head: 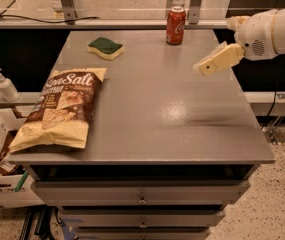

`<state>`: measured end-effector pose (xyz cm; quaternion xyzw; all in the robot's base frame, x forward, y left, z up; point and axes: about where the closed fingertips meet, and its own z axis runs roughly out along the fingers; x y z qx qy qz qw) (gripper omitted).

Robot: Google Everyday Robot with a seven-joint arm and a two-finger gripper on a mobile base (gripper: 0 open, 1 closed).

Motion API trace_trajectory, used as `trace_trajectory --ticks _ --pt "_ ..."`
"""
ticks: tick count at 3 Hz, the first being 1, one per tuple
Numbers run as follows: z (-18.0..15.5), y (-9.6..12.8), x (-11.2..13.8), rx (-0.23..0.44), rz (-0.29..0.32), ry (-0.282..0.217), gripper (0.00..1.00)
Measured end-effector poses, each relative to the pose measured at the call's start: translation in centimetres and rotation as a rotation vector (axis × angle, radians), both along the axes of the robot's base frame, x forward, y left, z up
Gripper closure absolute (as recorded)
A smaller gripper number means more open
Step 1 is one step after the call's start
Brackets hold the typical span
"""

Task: Move sponge near orange can

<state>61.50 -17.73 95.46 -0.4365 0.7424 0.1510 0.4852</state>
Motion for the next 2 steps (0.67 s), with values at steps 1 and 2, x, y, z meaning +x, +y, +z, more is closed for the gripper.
trace_trajectory --ticks 1,2 --pt "0.2 0.9 1.6 0.032 -0.014 -0.031 0.00" --pt "0.2 1.4 3.8 0.088 -0.041 -0.065 0.00"
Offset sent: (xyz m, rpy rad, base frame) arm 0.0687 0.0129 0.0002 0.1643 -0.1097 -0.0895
